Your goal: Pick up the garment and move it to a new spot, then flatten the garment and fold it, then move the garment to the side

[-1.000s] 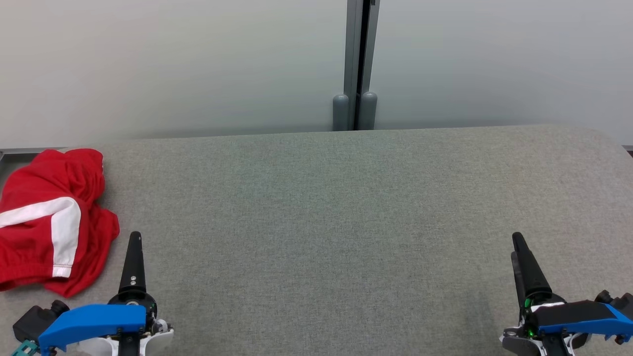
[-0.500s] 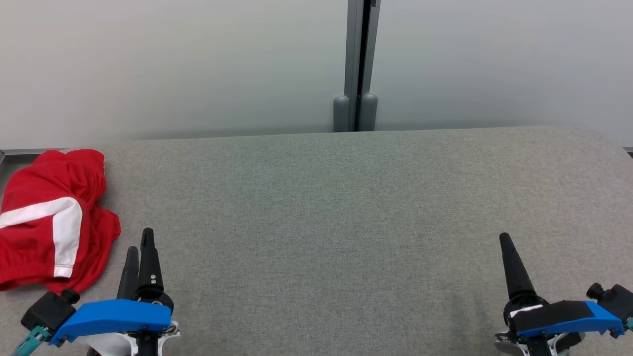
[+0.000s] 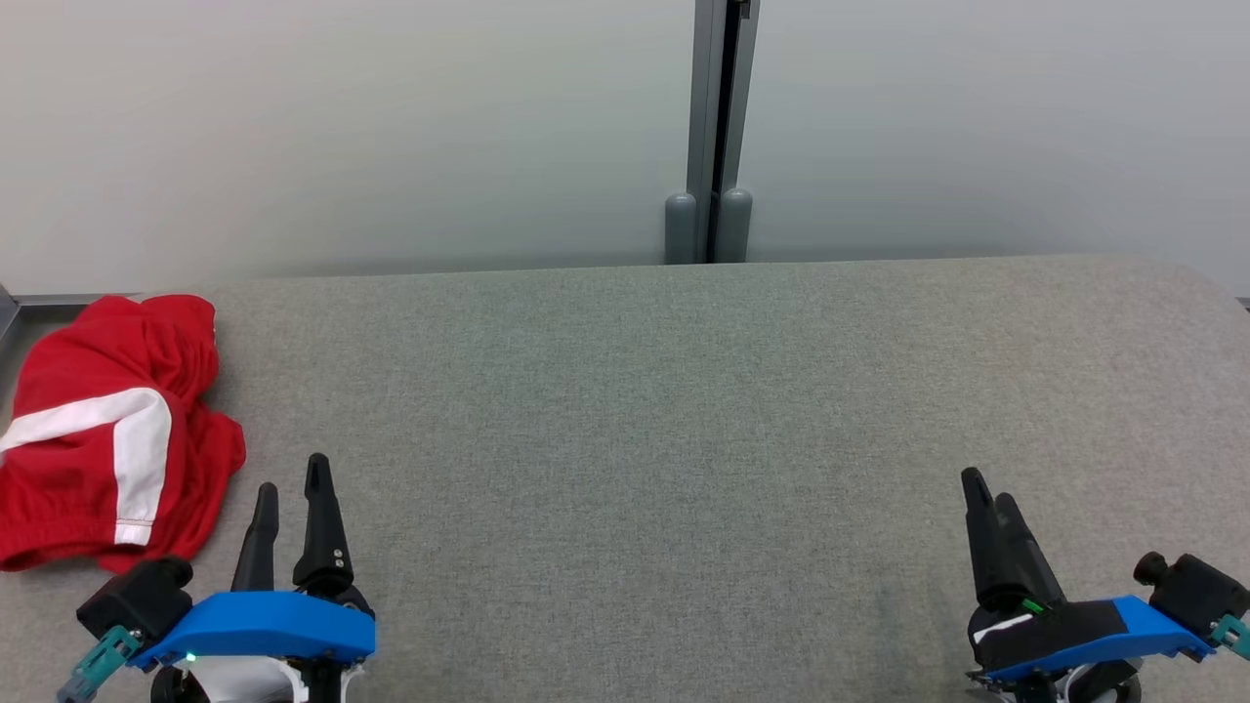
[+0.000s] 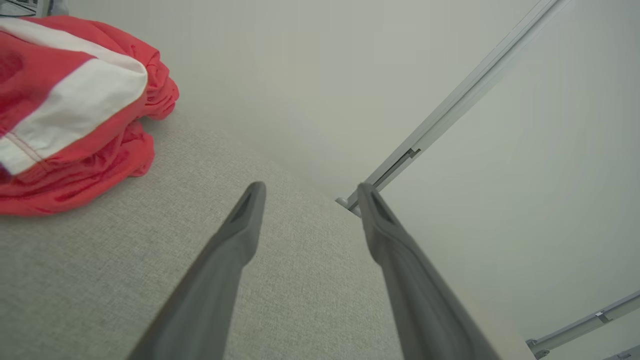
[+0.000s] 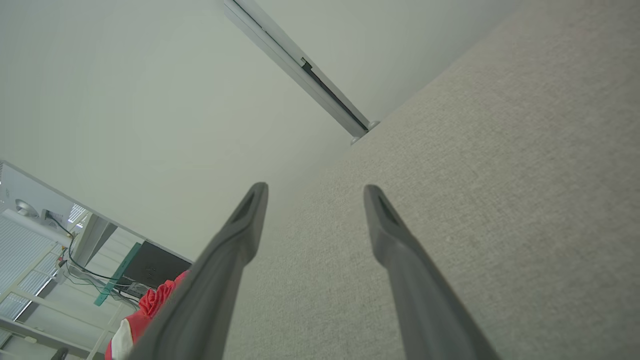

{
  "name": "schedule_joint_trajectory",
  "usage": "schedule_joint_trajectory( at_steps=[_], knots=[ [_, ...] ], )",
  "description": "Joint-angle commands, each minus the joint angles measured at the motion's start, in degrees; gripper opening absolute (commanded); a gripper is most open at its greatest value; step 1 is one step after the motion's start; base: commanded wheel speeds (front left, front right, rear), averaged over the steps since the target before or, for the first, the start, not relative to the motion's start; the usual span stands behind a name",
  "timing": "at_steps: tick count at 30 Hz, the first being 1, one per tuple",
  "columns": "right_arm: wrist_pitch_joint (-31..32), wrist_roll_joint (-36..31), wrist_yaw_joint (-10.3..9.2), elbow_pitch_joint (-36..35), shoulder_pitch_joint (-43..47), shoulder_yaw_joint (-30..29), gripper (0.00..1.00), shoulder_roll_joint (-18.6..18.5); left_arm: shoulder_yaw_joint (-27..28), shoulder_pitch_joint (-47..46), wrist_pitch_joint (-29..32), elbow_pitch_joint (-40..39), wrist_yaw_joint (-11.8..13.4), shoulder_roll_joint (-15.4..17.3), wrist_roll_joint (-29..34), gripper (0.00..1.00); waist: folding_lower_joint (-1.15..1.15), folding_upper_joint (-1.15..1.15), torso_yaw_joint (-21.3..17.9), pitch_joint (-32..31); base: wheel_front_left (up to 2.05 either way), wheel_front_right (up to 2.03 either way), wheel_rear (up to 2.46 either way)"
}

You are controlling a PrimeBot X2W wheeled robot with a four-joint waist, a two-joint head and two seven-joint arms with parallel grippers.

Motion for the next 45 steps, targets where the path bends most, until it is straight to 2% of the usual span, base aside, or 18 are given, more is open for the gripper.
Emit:
schedule_joint_trajectory(
  at_steps=[1,16,30,45],
  knots=[
    [-0.8,-2.4,0.11,-0.3,-0.3,0.3,1.00,-0.5,-0.3,-1.3,-0.8,-0.6,0.5,0.4,2.9,1.00,0.00,0.00,0.0,-0.1,0.00,0.00,0.00],
    [-3.2,-12.5,0.13,1.3,-0.3,1.4,1.00,-0.6,-1.4,-1.4,-3.1,1.6,1.3,0.8,13.2,1.00,0.00,0.00,0.0,-0.2,0.00,0.00,0.00],
    [-5.0,-20.0,0.14,2.3,-0.3,2.1,1.00,-0.6,-2.5,-2.1,-4.9,4.1,2.6,1.3,21.0,1.00,0.00,0.00,0.2,-0.4,0.00,0.00,0.00],
    [-7.0,-27.2,0.16,3.3,-0.1,2.7,1.00,-0.7,-2.7,-2.2,-6.8,5.8,2.7,1.7,27.8,1.00,0.00,0.00,0.4,-0.6,0.00,0.00,0.00]
  ],
)
